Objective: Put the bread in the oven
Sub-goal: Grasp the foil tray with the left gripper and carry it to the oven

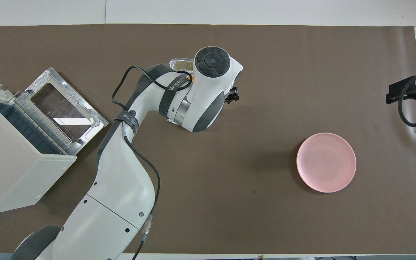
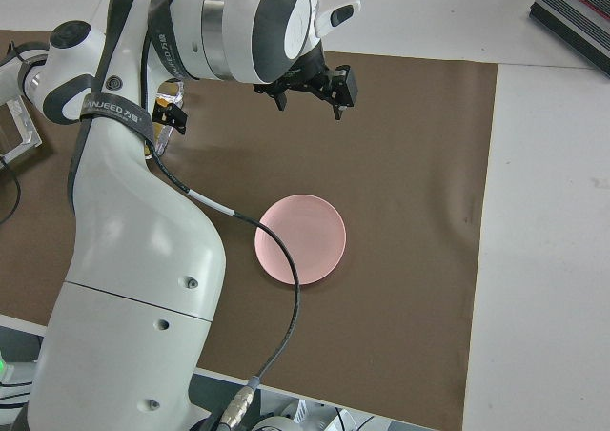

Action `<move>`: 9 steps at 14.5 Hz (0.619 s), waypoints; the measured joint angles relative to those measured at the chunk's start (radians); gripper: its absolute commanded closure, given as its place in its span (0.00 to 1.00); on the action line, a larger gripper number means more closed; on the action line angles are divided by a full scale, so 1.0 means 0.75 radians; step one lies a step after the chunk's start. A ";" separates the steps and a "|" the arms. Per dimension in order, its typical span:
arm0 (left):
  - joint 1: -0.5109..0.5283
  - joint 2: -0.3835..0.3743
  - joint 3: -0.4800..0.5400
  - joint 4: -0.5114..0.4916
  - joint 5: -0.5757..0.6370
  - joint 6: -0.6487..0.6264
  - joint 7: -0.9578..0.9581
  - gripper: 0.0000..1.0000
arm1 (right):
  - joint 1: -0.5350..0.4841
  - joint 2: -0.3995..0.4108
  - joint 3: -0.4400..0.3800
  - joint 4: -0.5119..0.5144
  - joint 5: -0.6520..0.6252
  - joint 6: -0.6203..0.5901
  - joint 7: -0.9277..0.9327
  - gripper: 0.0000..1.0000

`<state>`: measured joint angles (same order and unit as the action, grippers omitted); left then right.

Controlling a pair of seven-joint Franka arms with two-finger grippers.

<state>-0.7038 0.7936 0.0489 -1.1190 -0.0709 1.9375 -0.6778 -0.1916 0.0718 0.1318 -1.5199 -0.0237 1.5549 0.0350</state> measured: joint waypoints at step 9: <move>0.000 0.000 0.004 -0.027 0.000 0.001 -0.076 0.58 | 0.000 -0.017 0.002 -0.002 0.000 0.000 0.000 0.00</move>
<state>-0.7035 0.7936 0.0516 -1.1389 -0.0709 1.9382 -0.7352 -0.1916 0.0594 0.1335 -1.5210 -0.0237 1.5549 0.0350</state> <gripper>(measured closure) 0.498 0.000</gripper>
